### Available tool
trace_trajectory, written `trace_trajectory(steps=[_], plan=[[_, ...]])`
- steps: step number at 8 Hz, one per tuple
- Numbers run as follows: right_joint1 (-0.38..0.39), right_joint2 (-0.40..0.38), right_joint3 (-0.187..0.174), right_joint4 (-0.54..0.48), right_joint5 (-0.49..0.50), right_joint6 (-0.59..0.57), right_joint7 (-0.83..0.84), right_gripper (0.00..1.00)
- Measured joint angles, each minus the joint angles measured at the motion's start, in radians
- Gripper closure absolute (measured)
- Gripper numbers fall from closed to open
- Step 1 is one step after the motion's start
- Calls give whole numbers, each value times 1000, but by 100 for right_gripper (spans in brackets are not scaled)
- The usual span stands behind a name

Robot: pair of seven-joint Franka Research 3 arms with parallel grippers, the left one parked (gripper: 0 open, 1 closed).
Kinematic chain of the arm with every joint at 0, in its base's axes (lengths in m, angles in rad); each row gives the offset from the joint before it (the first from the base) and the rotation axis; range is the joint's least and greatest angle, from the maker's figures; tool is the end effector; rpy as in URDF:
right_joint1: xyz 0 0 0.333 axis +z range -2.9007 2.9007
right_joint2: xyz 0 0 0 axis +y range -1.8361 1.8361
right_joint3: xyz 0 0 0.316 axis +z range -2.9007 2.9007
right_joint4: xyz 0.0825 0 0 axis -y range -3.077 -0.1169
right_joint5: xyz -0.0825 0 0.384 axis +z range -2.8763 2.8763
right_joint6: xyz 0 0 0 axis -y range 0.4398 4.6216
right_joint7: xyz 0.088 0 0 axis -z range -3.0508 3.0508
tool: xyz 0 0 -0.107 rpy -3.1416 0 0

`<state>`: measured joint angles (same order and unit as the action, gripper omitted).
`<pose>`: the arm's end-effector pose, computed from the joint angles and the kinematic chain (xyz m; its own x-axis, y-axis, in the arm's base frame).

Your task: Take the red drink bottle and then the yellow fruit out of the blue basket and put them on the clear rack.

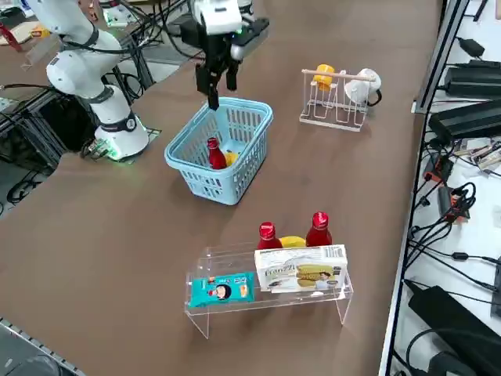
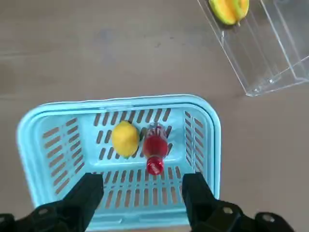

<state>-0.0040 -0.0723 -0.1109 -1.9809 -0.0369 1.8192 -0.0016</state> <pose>0.5233 -0.0646 0.4901 0.9907 -0.1026 -0.0898 -0.1006 -0.9946 0.0267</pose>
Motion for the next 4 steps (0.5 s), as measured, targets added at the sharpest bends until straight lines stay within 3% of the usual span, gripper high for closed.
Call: trace_trajectory(steps=[4], plan=[[-31, -96, 1, -336, 0, 292, -2, 0]])
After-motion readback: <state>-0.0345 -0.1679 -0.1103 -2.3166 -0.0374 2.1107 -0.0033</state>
